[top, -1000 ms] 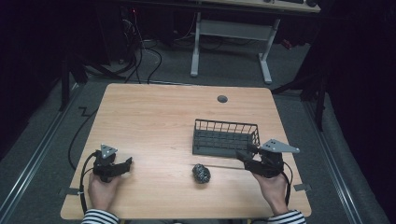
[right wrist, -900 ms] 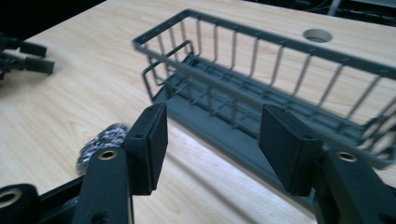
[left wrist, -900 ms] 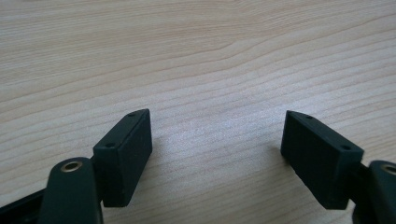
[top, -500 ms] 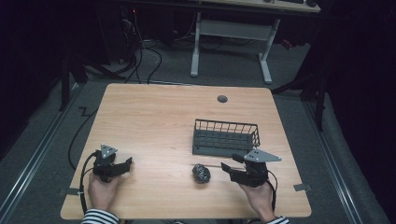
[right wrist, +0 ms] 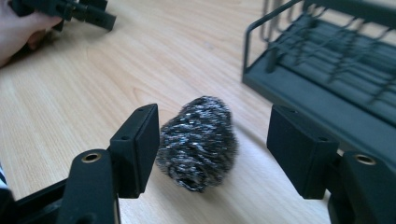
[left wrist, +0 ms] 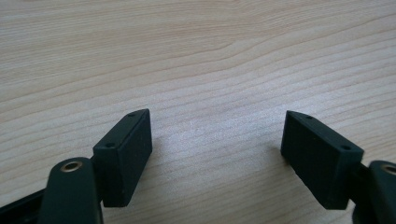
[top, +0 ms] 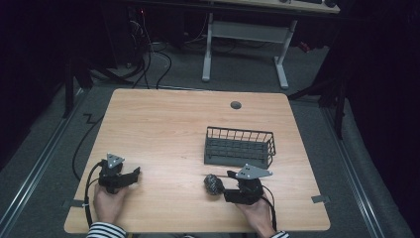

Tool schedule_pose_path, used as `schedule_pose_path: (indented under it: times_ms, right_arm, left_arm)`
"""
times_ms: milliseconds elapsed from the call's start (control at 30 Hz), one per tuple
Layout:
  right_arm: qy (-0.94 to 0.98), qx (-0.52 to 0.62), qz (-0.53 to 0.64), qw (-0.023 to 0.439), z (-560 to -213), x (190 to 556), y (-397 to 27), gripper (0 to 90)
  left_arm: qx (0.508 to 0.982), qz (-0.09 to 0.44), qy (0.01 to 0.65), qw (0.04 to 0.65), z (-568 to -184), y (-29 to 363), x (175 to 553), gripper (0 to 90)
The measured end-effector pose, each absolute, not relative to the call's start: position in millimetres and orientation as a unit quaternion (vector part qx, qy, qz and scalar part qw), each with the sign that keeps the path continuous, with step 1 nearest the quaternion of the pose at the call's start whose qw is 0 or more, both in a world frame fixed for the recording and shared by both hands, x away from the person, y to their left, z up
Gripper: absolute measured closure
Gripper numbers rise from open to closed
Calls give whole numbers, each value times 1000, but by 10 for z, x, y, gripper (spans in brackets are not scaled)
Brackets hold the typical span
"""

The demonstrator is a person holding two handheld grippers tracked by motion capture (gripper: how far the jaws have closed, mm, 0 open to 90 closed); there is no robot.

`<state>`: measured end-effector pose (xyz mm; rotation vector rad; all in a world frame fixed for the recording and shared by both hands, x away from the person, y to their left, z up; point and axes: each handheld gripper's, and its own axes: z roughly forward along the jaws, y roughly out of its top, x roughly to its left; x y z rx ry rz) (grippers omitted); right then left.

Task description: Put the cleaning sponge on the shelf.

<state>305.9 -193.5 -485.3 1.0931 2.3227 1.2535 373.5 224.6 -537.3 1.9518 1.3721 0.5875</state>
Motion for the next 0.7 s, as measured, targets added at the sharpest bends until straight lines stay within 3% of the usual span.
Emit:
schedule_pose_path:
  times_ms: [700]
  right_arm:
    - [838,365,380,138,-5159,3207,-1592,309]
  left_arm:
    - [748,225,526,336,-5373,2246,3735,252]
